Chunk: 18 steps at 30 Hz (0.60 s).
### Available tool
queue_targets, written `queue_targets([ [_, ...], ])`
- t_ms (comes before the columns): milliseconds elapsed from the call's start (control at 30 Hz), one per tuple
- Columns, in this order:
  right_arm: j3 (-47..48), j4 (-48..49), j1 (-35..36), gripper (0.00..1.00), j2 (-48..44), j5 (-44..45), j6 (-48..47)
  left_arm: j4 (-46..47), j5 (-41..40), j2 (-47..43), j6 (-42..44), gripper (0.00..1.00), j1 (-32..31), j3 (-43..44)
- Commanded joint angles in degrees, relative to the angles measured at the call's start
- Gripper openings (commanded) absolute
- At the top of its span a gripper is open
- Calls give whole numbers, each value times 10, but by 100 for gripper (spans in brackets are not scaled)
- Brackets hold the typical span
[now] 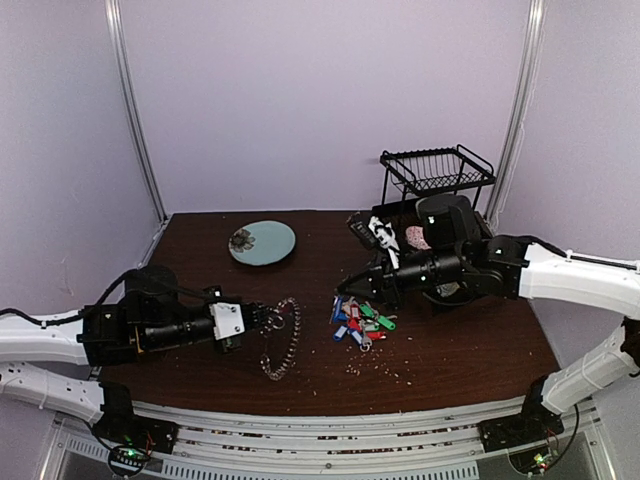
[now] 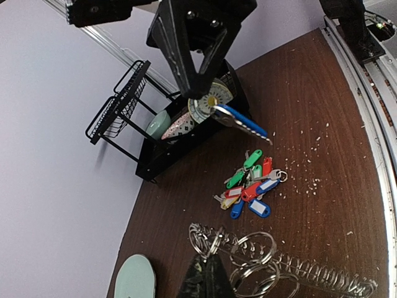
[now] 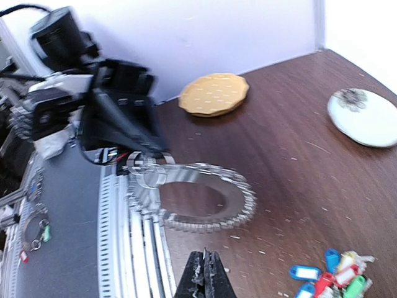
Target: Put the keys on the keyring
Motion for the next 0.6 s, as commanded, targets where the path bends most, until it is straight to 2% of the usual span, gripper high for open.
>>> queue_targets([
  [0, 17, 41, 51, 0, 12, -24, 6, 47, 12, 4, -23, 0, -3, 26],
  [167, 22, 96, 90, 0, 36, 1, 25, 54, 10, 12, -45, 0, -5, 33],
  [400, -3, 223, 124, 0, 62, 64, 53, 63, 13, 20, -69, 0, -8, 37],
  [567, 0, 253, 129, 0, 87, 73, 58, 65, 16, 19, -76, 0, -8, 37],
])
